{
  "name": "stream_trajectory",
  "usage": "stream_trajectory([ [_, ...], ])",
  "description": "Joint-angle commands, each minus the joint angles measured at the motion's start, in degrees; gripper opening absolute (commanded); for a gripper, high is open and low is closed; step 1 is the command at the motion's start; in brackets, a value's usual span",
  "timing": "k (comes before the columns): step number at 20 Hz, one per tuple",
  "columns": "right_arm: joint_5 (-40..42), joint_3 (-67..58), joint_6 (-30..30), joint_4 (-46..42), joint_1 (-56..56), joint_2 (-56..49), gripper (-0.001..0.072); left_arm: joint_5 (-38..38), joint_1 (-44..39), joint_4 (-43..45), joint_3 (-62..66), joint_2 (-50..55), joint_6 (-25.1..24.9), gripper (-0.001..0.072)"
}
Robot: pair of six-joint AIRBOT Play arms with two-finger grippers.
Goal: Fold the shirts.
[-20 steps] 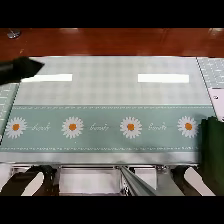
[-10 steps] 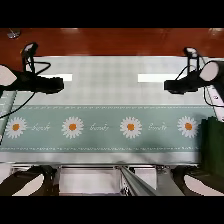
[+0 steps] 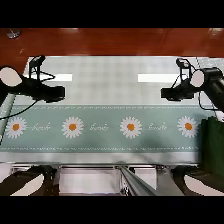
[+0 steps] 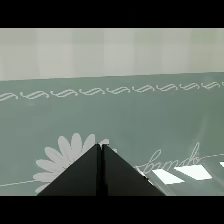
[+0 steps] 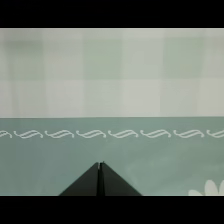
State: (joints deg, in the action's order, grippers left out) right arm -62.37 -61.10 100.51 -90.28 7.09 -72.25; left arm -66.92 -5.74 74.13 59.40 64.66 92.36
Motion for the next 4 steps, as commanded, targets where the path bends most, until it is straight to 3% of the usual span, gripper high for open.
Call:
stream_trajectory([
  [1, -0.2, 0.1, 0.2, -0.2, 0.1, 0.0, 0.003, -1.1, 0.0, 0.0, 0.0, 0.0, 0.0, 0.0021],
  [4, -0.2, 0.1, 0.2, -0.2, 0.1, 0.0, 0.003, -1.1, 0.0, 0.0, 0.0, 0.0, 0.0, 0.0021],
])
